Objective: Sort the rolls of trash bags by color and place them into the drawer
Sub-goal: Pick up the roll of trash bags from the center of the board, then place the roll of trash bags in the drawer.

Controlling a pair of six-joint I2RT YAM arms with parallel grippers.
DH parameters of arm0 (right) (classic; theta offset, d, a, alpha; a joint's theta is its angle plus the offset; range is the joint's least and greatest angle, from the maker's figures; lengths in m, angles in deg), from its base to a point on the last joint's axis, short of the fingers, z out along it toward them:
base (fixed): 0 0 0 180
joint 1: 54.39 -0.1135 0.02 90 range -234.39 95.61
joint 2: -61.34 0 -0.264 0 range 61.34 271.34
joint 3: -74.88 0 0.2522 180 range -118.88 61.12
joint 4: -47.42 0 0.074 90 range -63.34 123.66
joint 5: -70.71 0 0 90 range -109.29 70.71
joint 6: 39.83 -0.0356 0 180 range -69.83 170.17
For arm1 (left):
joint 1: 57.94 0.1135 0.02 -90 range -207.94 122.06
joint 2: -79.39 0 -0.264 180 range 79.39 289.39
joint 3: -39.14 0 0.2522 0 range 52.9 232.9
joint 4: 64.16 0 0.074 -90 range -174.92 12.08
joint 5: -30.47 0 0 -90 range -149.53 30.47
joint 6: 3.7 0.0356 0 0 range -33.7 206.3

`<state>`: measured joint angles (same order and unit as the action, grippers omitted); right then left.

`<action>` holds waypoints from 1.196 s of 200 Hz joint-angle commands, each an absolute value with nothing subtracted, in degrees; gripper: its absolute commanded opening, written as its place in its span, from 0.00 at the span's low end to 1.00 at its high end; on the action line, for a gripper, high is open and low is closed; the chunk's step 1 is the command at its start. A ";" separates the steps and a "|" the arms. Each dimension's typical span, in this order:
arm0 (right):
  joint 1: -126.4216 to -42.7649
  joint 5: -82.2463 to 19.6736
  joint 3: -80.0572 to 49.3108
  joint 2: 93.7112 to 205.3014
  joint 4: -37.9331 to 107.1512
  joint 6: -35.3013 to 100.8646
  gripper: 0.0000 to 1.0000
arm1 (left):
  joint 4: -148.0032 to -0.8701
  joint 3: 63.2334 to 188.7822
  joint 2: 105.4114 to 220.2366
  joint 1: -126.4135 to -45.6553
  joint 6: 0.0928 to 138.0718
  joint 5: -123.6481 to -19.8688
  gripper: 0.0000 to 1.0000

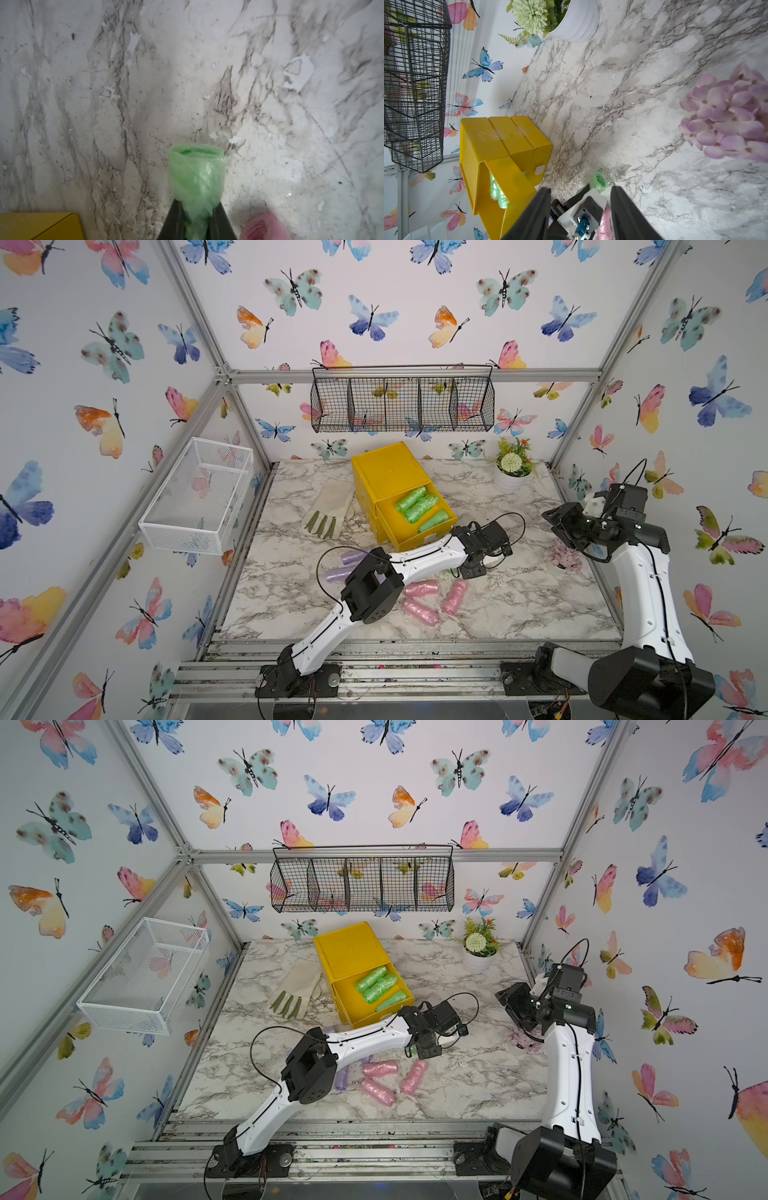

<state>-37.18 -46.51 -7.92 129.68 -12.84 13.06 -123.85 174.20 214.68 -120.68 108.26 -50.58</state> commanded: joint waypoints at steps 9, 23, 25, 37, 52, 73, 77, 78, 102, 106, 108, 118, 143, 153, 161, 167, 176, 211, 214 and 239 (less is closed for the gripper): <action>-36.97 -48.20 -8.70 128.27 -11.51 11.93 0.52 | -122.66 176.80 203.79 -120.93 105.94 -52.71 0.09; -36.96 -48.38 -9.10 128.16 -11.52 11.93 0.52 | -122.33 176.73 200.49 -120.88 104.93 -52.60 0.08; -36.98 -48.44 -9.17 128.19 -11.45 11.93 0.52 | -122.20 176.67 199.98 -120.91 104.80 -52.63 0.08; -36.97 -48.80 -9.20 128.10 -11.13 11.69 0.52 | -121.78 176.81 196.99 -120.89 103.92 -53.20 0.07; -36.94 -49.27 -9.02 128.07 -10.66 11.34 0.51 | -121.29 177.62 193.13 -120.95 102.56 -54.02 0.06; -36.96 -49.78 -8.46 128.01 -9.94 10.97 0.51 | -121.79 180.59 188.30 -120.93 101.08 -53.27 0.04; -36.97 -49.85 -8.34 127.89 -9.81 10.89 0.51 | -121.99 181.18 187.67 -120.80 100.84 -52.76 0.04; -36.97 -49.85 -8.34 127.89 -9.81 10.89 0.51 | -122.06 181.34 187.49 -120.83 100.82 -52.67 0.04; -36.98 -51.03 -7.30 127.77 -8.83 10.55 0.51 | -124.27 184.85 184.95 -120.06 99.18 -49.58 0.02; -36.97 -51.17 -7.14 127.74 -8.69 10.46 0.51 | -124.75 185.33 184.69 -119.79 98.84 -48.96 0.02; -36.98 -51.19 -7.03 127.75 -8.59 10.45 0.51 | -125.00 185.52 184.58 -119.59 98.62 -48.74 0.02; -36.92 -51.45 -6.53 127.68 -8.31 10.44 0.51 | -126.23 186.05 183.88 -118.46 97.55 -47.90 0.02; -36.98 -51.72 -5.19 127.23 -7.85 10.52 0.51 | -128.09 183.85 181.73 -114.44 94.54 -48.08 0.01; -36.98 -51.87 -4.66 127.09 -7.66 10.60 0.51 | -128.79 182.27 180.99 -113.04 93.61 -48.19 0.01; -36.97 -51.98 -4.16 126.99 -7.56 10.75 0.51 | -129.38 181.13 180.54 -111.71 92.91 -48.55 0.01; -36.99 -51.98 -3.91 126.99 -7.52 10.87 0.51 | -129.57 180.01 180.18 -110.75 92.52 -48.95 0.00; -36.91 -52.07 -3.46 126.86 -7.43 11.02 0.51 | -129.77 178.21 179.66 -109.48 92.28 -49.47 0.00; -36.99 -52.77 -1.93 126.91 -6.66 11.14 0.51 | -130.03 174.08 179.17 -106.11 90.14 -51.42 0.00; -36.98 -52.84 -1.84 126.99 -6.60 11.14 0.51 | -130.11 173.91 179.15 -105.97 90.00 -51.63 0.00; -36.99 -53.04 -1.21 126.76 -6.33 11.23 0.51 | -130.11 171.59 179.88 -105.86 89.90 -53.16 0.00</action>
